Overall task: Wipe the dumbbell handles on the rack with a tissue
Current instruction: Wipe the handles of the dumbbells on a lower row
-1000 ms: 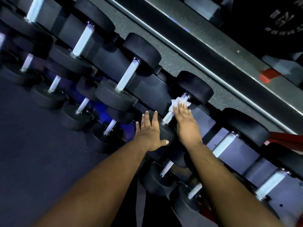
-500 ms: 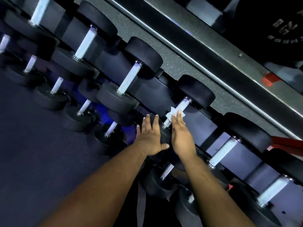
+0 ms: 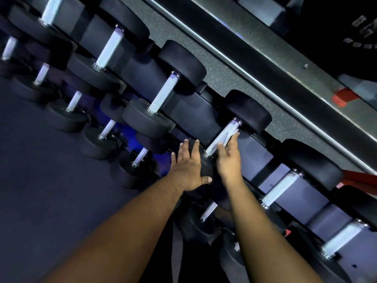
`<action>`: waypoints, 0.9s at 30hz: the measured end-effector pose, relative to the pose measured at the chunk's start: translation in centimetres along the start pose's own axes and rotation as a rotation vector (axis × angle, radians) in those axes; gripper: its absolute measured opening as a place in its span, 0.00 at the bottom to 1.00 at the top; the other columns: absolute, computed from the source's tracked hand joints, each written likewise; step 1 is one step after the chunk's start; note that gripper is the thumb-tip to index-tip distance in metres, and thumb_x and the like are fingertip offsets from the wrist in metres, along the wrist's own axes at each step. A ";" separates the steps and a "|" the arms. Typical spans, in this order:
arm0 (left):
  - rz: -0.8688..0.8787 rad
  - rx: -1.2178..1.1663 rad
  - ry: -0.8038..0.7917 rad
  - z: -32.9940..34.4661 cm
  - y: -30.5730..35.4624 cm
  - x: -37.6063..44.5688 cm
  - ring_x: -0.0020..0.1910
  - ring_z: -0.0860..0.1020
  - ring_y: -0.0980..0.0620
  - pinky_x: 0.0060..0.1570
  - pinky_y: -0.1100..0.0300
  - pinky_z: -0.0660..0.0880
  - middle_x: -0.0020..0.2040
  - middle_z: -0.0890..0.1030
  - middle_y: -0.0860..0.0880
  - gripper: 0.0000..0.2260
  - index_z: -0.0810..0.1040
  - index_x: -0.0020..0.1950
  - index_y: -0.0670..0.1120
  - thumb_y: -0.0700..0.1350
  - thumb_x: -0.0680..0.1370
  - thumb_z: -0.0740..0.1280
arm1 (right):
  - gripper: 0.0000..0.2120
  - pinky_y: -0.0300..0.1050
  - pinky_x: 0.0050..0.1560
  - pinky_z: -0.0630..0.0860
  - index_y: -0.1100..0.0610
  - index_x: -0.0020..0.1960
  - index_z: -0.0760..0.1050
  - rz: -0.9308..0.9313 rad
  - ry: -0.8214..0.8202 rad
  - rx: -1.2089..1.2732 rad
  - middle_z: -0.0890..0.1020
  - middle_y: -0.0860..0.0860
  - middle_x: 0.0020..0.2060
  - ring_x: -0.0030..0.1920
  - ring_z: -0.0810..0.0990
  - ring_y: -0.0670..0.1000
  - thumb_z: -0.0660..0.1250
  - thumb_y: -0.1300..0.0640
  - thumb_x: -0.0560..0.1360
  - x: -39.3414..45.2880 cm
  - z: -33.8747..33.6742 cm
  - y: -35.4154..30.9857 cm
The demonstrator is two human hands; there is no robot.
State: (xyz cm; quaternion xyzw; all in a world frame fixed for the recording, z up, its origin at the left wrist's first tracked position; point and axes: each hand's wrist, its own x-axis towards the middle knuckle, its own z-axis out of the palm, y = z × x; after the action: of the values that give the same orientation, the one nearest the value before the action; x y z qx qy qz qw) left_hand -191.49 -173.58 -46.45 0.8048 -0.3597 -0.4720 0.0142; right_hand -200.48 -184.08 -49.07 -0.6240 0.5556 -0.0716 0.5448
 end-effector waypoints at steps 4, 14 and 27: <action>-0.010 -0.007 -0.005 0.0 0.1 0.0 0.80 0.32 0.43 0.78 0.39 0.38 0.79 0.29 0.41 0.57 0.28 0.79 0.49 0.63 0.73 0.72 | 0.29 0.51 0.68 0.72 0.49 0.79 0.61 0.056 0.008 0.122 0.79 0.46 0.64 0.62 0.78 0.49 0.61 0.53 0.79 0.8 0.4 0.7; -0.013 0.002 -0.016 -0.2 0.3 -0.2 0.79 0.31 0.43 0.77 0.40 0.37 0.79 0.28 0.41 0.57 0.28 0.79 0.49 0.63 0.74 0.72 | 0.13 0.32 0.32 0.69 0.60 0.49 0.78 0.131 0.368 0.644 0.77 0.49 0.34 0.30 0.72 0.40 0.57 0.70 0.81 2.8 0.4 -3.4; -0.009 -0.007 -0.015 -0.2 0.1 -0.3 0.79 0.31 0.44 0.77 0.40 0.36 0.79 0.28 0.41 0.57 0.27 0.79 0.49 0.63 0.74 0.72 | 0.05 0.40 0.44 0.76 0.62 0.52 0.76 0.335 0.055 0.771 0.84 0.56 0.37 0.37 0.82 0.49 0.68 0.64 0.77 4.4 -1.0 -4.4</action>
State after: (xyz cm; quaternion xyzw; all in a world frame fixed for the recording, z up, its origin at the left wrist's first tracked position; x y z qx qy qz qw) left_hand -191.47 -173.57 -46.06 0.8028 -0.3546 -0.4792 0.0122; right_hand -196.79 -189.01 -47.62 -0.2733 0.5961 -0.2015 0.7276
